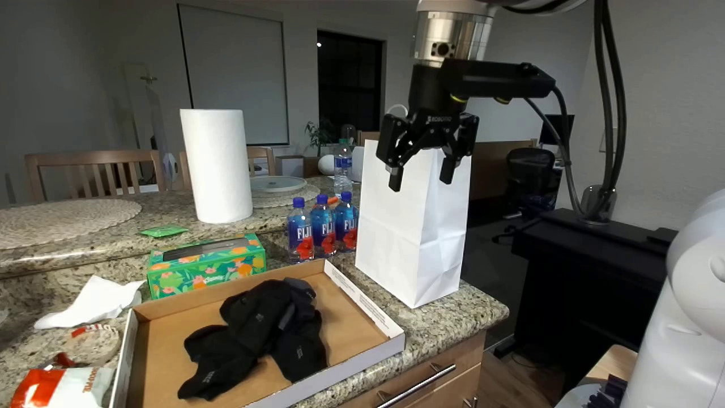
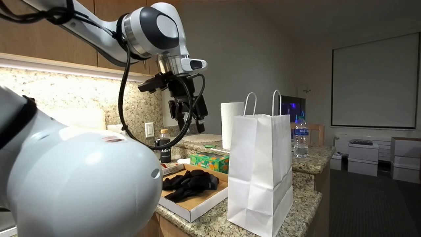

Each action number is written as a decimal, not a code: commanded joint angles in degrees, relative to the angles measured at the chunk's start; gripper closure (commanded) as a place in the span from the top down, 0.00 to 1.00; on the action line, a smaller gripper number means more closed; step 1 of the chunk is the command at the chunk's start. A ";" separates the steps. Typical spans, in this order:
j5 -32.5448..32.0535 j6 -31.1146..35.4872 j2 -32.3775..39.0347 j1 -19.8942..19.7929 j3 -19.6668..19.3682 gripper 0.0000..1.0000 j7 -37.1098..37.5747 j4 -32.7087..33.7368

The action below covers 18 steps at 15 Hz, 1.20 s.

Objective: Pick up the socks on the box cover and put them in the paper bag

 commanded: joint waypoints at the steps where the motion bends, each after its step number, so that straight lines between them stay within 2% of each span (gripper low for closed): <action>1: -0.44 4.03 7.47 0.97 2.31 1.00 -1.55 5.53; 4: -0.70 9.75 15.73 1.62 3.79 1.00 -3.21 10.98; 7: 2.20 13.72 26.04 1.66 5.65 1.00 -9.42 16.35; 9: 1.13 15.96 33.39 1.28 7.08 1.00 -10.05 19.78; 10: -1.37 16.78 37.12 3.57 5.49 1.00 -8.74 21.51; 12: -6.38 20.26 43.02 2.61 7.55 1.00 -2.65 23.36; 14: -12.48 25.02 47.50 2.30 8.05 1.00 7.21 24.23; 15: -15.98 27.89 49.36 -2.01 11.65 1.00 11.99 23.80; 17: -23.24 29.86 52.87 -3.80 12.15 1.00 21.13 23.99; 18: -26.64 29.36 54.96 -3.38 11.70 1.00 25.79 24.70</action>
